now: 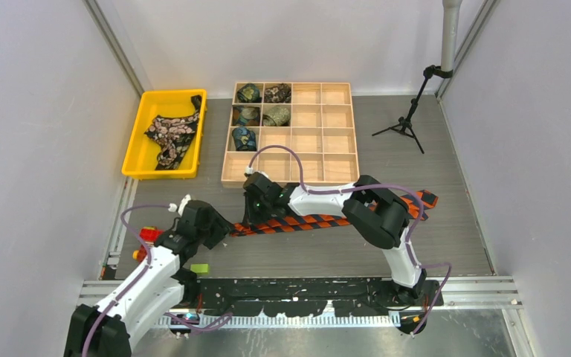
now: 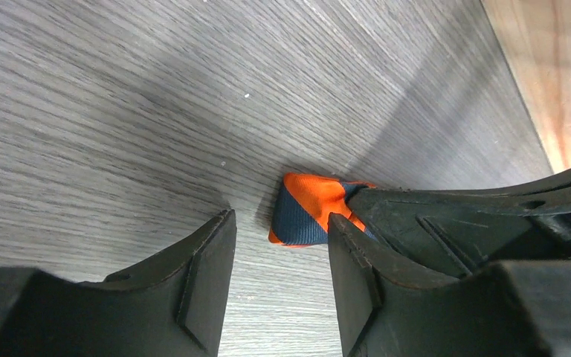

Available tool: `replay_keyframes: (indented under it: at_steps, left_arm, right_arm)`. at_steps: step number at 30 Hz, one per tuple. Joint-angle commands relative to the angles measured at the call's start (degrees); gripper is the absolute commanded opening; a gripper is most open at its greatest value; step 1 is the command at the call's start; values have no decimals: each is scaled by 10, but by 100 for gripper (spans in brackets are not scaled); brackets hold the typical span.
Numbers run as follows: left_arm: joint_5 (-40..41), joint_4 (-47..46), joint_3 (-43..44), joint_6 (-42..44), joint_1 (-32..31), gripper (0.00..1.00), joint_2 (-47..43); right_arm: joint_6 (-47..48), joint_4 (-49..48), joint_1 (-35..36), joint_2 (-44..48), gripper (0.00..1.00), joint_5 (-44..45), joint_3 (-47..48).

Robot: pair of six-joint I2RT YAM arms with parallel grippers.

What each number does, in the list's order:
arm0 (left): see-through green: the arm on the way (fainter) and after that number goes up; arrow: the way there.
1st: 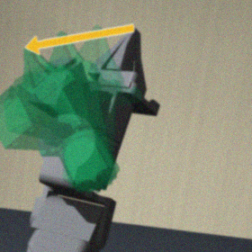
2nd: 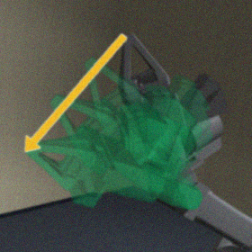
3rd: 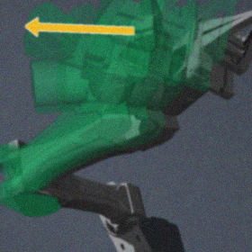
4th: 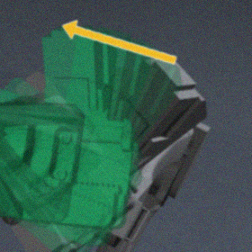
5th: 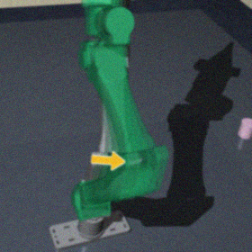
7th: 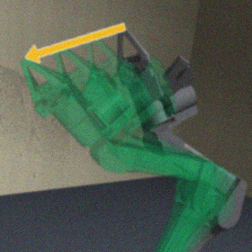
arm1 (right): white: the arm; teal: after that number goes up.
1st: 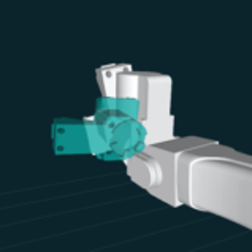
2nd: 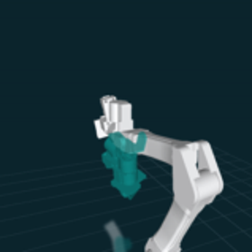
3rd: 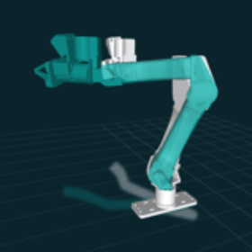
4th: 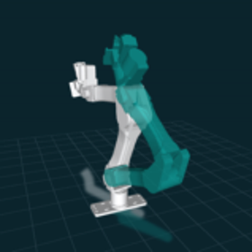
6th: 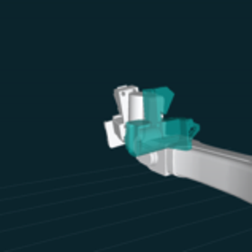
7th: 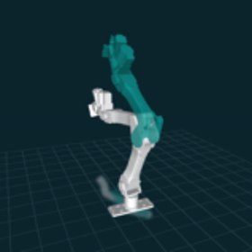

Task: Roll the ties
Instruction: Roll the tie at the center of the board.

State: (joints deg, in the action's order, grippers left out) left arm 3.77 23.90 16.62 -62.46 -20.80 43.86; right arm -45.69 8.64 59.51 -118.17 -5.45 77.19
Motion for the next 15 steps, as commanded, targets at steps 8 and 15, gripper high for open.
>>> replay_keyframes:
  at_steps: [8,15]
  left_arm:
    - [-79,-47,-37,-60,40,42,19]
    - [-101,-51,-45,-59,43,38,25]
  right_arm:
    - [2,33,1,2,0,12,-32]
    - [1,30,1,0,0,12,-33]
